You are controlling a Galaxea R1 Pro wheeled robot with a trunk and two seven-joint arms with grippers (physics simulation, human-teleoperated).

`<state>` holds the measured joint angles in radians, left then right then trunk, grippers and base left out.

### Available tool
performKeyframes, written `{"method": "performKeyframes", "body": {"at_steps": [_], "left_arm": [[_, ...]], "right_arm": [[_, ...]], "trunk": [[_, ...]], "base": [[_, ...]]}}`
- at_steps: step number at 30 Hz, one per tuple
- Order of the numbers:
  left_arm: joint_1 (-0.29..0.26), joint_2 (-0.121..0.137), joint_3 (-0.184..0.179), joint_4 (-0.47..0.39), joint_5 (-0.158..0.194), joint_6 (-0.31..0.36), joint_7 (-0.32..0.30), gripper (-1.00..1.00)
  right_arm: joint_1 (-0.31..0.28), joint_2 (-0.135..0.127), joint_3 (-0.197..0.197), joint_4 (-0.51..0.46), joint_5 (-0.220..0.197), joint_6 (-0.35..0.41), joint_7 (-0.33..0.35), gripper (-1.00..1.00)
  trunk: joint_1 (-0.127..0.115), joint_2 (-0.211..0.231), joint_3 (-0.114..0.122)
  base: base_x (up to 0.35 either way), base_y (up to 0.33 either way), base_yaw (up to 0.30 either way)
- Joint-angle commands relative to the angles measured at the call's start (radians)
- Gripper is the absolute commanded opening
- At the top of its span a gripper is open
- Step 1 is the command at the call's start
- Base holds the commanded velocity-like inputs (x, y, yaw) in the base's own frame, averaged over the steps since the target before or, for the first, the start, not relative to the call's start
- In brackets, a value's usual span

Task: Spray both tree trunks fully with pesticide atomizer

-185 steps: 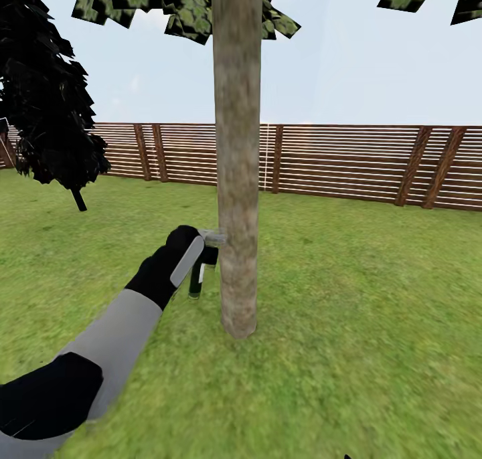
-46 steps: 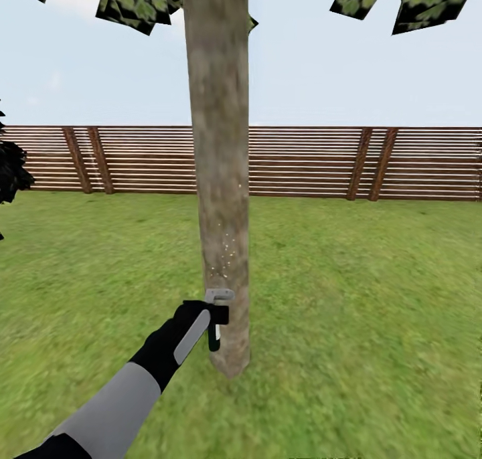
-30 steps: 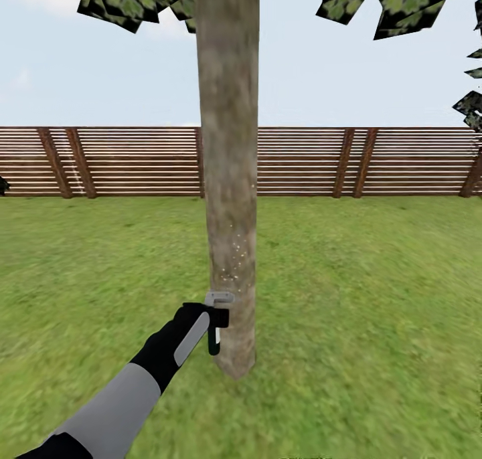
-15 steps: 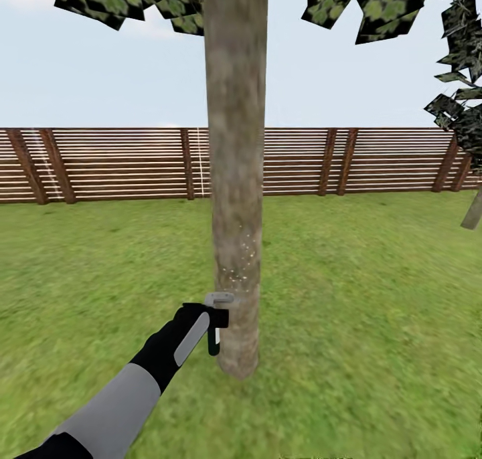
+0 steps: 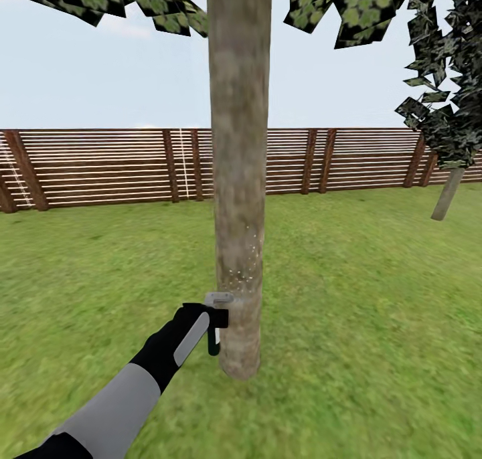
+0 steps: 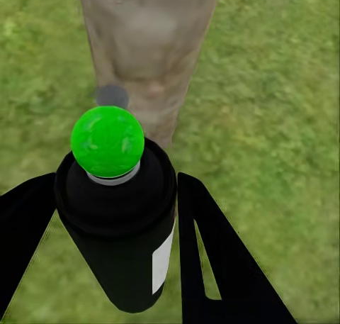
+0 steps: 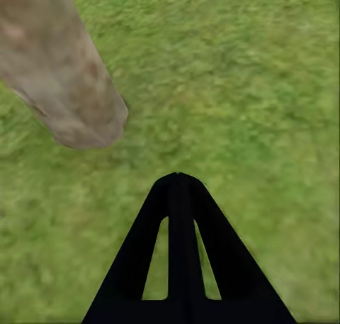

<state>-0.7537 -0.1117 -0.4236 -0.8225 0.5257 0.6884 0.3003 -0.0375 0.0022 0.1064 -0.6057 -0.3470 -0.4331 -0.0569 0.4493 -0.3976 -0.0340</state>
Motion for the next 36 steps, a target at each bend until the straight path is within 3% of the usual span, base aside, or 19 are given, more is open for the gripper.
{"method": "performKeyframes", "body": {"at_steps": [1,18,26,28,31,32,36], "left_arm": [[-0.001,0.0,-0.003,-0.001,0.01,0.002,0.01,-1.0],[0.005,0.001,-0.003,-0.001,0.009,0.002,0.01,-1.0],[0.007,0.001,-0.002,-0.014,0.01,0.004,0.009,-1.0],[0.007,0.0,0.001,-0.067,0.011,0.033,0.017,-1.0],[0.007,0.0,0.009,-0.155,0.012,0.146,0.035,-1.0],[0.006,-0.001,0.012,-0.192,0.014,0.217,0.087,-1.0],[-0.015,-0.004,0.017,-0.26,0.015,0.335,0.161,-1.0]], "right_arm": [[-0.001,-0.001,0.006,0.0,-0.006,-0.004,-0.006,-1.0],[-0.001,-0.001,0.006,0.0,-0.007,-0.004,-0.006,-1.0],[-0.001,-0.001,0.005,0.0,-0.007,-0.004,-0.006,-1.0],[-0.001,-0.001,0.005,0.0,-0.007,-0.004,-0.006,-1.0],[-0.001,-0.001,0.005,0.001,-0.007,-0.004,-0.006,-1.0],[-0.001,-0.001,0.006,0.001,-0.008,-0.004,-0.006,-1.0],[-0.001,-0.001,0.006,0.002,-0.009,-0.004,-0.006,-1.0]], "trunk": [[0.001,-0.002,-0.002],[0.001,-0.002,0.0],[0.001,-0.002,0.004],[0.001,-0.002,0.004],[0.001,-0.002,0.004],[0.001,-0.002,0.004],[0.001,-0.002,0.004]], "base": [[0.0,0.334,-0.053],[0.03,0.328,-0.095],[0.01,0.043,-0.22],[0.0,0.001,-0.032],[0.0,0.0,-0.011],[0.0,0.0,-0.003],[0.0,0.0,-0.001]]}}
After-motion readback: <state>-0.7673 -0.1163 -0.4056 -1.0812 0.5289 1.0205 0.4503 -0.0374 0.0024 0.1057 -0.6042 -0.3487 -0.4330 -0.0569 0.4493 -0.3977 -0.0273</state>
